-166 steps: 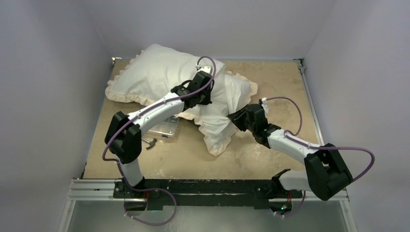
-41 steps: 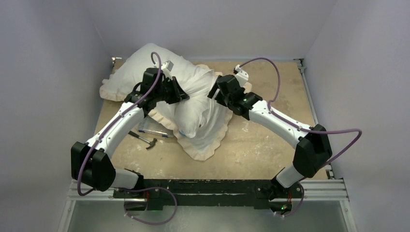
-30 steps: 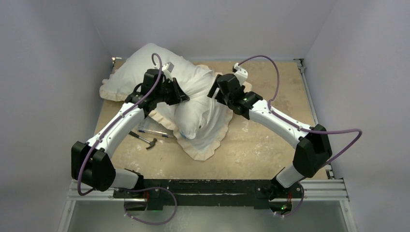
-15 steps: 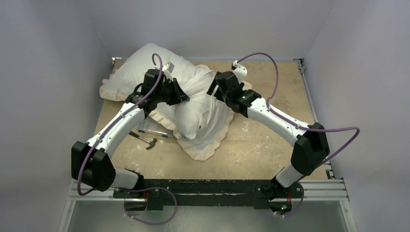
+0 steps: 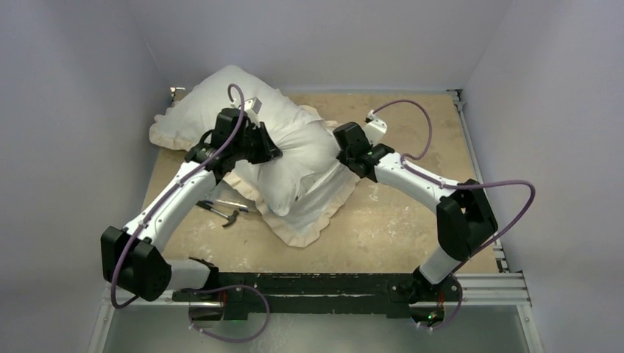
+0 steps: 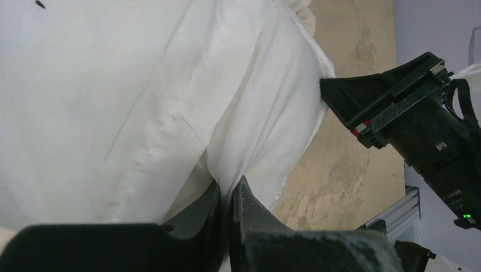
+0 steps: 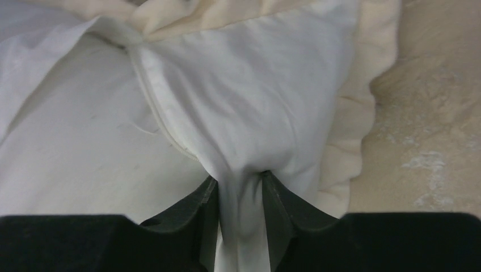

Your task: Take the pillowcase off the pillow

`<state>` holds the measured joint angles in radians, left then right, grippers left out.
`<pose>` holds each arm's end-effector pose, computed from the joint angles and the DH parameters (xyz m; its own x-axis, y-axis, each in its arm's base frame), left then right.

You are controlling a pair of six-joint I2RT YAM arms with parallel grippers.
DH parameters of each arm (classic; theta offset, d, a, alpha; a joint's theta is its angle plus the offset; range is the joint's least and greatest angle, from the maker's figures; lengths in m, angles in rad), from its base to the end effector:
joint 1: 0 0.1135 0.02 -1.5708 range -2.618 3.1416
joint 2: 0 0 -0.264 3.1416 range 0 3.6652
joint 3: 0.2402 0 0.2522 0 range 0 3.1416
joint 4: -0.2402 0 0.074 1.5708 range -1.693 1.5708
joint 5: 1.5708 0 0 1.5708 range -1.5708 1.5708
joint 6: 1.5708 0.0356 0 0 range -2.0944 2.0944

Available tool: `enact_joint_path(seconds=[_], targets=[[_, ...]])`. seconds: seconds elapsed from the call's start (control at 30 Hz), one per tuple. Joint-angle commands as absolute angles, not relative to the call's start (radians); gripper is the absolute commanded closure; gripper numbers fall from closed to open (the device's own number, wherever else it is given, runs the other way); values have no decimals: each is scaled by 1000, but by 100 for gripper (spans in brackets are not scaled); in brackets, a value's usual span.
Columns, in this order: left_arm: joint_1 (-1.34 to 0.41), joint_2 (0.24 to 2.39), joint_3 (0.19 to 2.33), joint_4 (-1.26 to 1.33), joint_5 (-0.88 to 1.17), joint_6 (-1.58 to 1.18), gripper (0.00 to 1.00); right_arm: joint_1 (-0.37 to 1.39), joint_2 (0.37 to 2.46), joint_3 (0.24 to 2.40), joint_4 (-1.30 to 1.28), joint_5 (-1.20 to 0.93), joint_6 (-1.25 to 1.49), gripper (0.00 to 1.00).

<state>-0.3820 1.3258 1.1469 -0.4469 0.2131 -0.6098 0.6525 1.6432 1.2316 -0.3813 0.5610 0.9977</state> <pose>0.2717 -0.1173 0.3213 -0.7453 -0.3038 -0.5935 0.1178 0.8161 -0.5657 0.2981 0.2039 0.2596 -0.4896 0.5212 -0.6990 0.3577 0.8512 0.3841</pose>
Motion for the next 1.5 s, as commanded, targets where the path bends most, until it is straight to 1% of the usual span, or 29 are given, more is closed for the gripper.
enact_joint_path(seconds=[0.0,0.07,0.17,0.23,0.33,0.53,0.67,0.73,0.83,0.9,1.0,1.03,1.07,1.1,1.17,1.27,1.33,1.47], targets=[[-367,1224,1143,-493,105,-568,100,534,1568,1141,-437,655,1039,72],[-367,1202,1136,-507,83,-565,100,486,1526,1101,-394,626,1017,78],[-364,1169,1136,-524,55,-562,100,416,1467,1033,-325,572,975,90],[-362,1154,1144,-533,44,-559,100,375,1434,994,-265,527,943,95],[-360,1138,1166,-551,37,-555,100,345,1412,974,-227,470,922,95],[-359,1093,1222,-572,15,-557,100,314,1390,946,-167,374,899,92],[-359,1069,1256,-554,42,-559,100,309,1354,921,-109,302,869,82],[-359,1078,1256,-521,108,-555,100,309,1329,909,-74,254,847,70],[-360,1106,1229,-442,237,-586,100,309,1299,901,-42,207,828,59],[-370,1131,1217,-390,299,-615,100,310,1287,909,-44,202,827,54],[-424,1174,1229,-329,297,-632,100,309,1265,930,-70,220,831,46],[-443,1195,1244,-316,292,-634,100,310,1254,936,-78,227,831,41],[-460,1217,1261,-302,292,-639,100,310,1243,942,-91,236,832,29],[-474,1243,1279,-288,298,-648,100,310,1232,949,-100,242,832,21],[-491,1290,1308,-240,320,-674,100,310,1210,963,-120,257,833,12],[-503,1375,1376,-174,341,-709,100,309,1182,987,-149,302,841,5],[-514,1431,1448,-166,336,-708,100,310,1152,1003,-162,308,830,2],[-545,1545,1602,-147,340,-710,100,311,1076,1049,-184,303,791,1]])
